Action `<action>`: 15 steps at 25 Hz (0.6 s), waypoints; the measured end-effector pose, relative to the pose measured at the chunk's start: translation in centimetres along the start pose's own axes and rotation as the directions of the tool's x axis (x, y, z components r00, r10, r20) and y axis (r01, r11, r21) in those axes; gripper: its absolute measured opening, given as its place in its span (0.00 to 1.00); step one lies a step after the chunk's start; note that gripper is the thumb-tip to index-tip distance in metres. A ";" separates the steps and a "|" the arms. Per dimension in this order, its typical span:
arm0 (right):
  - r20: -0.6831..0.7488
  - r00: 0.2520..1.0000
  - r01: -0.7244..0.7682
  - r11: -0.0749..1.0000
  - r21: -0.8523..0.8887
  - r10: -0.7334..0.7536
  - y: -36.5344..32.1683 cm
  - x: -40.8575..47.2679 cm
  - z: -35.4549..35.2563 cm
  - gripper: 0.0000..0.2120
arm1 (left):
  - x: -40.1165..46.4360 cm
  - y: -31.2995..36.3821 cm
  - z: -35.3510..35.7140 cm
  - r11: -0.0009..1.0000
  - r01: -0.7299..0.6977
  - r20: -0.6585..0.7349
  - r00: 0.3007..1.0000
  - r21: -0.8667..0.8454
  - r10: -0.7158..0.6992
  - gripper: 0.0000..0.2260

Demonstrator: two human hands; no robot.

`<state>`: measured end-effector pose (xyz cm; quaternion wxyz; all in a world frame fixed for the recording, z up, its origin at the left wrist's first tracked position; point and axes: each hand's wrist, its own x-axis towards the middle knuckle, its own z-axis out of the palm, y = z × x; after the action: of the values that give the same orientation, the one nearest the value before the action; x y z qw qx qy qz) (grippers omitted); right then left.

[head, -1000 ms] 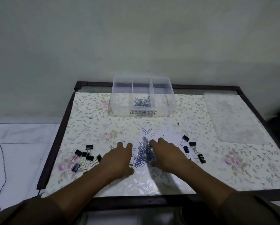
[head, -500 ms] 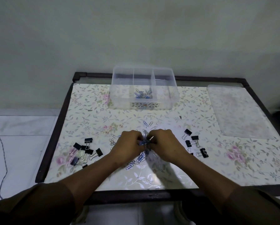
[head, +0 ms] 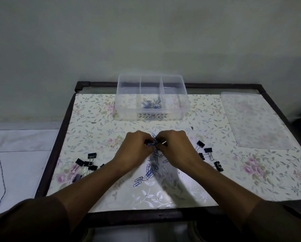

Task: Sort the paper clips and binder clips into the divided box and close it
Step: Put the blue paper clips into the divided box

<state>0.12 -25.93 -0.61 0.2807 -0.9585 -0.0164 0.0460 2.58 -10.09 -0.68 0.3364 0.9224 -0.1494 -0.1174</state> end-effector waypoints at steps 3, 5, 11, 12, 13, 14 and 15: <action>-0.078 0.995 0.068 0.998 -0.001 -0.067 -1.0 2.3 -2.5 0.06 | 2.0 1.4 -2.4 0.998 -0.059 -0.063 0.996 0.001 0.059 0.05; -0.138 0.985 0.100 0.995 -0.022 -0.102 -1.5 5.0 -4.3 0.07 | 4.7 2.3 -4.1 0.996 -0.087 -0.111 0.990 0.025 0.089 0.04; -0.156 0.987 0.030 0.998 -0.058 -0.038 -0.6 12.9 -6.1 0.05 | 12.6 2.6 -5.4 0.992 -0.092 -0.127 0.987 0.083 0.102 0.02; -0.130 0.991 0.024 0.997 -0.068 -0.032 -0.4 13.4 -5.9 0.06 | 13.2 2.3 -5.2 0.991 -0.082 -0.107 0.990 0.101 0.093 0.01; -0.107 0.994 0.022 0.997 -0.074 -0.030 -0.3 13.6 -5.7 0.07 | 13.6 2.0 -4.9 0.991 -0.071 -0.096 0.992 0.114 0.082 0.05; -0.090 0.996 0.018 0.997 -0.076 -0.024 -0.2 13.5 -5.5 0.10 | 13.8 1.6 -4.7 0.991 -0.052 -0.087 0.994 0.123 0.063 0.11; -0.083 0.996 0.011 0.997 -0.075 -0.018 -0.2 13.3 -5.4 0.13 | 13.8 1.4 -4.5 0.990 -0.035 -0.079 0.996 0.135 0.046 0.17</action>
<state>13.92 -27.92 2.95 0.2457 -0.9692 -0.0132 0.0030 16.60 -13.33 1.99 0.2822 0.9435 -0.1620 -0.0624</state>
